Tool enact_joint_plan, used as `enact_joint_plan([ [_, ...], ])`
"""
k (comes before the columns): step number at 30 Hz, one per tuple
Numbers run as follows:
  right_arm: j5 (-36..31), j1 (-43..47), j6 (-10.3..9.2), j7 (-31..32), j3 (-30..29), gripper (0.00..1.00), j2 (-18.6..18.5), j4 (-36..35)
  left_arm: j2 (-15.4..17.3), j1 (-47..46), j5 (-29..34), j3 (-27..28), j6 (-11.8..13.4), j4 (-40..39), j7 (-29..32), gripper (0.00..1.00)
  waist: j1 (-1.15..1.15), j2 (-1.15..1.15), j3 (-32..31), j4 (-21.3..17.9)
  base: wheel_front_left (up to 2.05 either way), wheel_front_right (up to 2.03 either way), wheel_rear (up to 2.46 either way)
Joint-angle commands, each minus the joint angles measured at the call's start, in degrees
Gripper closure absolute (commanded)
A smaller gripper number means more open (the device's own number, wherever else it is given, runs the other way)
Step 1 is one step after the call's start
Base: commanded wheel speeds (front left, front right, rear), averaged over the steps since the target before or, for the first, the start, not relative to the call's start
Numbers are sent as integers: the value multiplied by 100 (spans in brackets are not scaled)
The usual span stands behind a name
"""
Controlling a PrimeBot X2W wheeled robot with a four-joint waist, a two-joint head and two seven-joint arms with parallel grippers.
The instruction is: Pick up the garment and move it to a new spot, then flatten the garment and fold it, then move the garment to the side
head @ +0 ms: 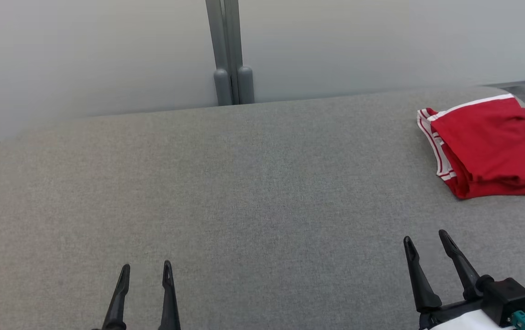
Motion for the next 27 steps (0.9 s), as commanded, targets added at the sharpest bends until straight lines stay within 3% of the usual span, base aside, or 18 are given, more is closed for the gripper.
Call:
enact_joint_plan([
  [1, -18, 117, -12, -13, -28, 0, 22, -11, 1, 173, 49, 9, -26, 36, 2, 0, 1, 0, -282, 20, 0, 0, 0],
  [25, 40, 318, -11, -13, -234, 0, 174, -23, 1, 406, 218, 81, -110, 212, 2, 0, 1, 0, -482, 104, 0, 0, 0],
  [26, 31, 252, -1, 1, -228, 100, 167, -26, 0, 345, 169, 59, -101, 210, 0, 100, 1, 0, -483, 104, 0, 0, 0],
  [27, 37, 254, 0, 1, -224, 100, 169, 6, 0, 349, 177, 50, -102, 237, 0, 100, 1, 0, -484, 104, 0, 0, 0],
])
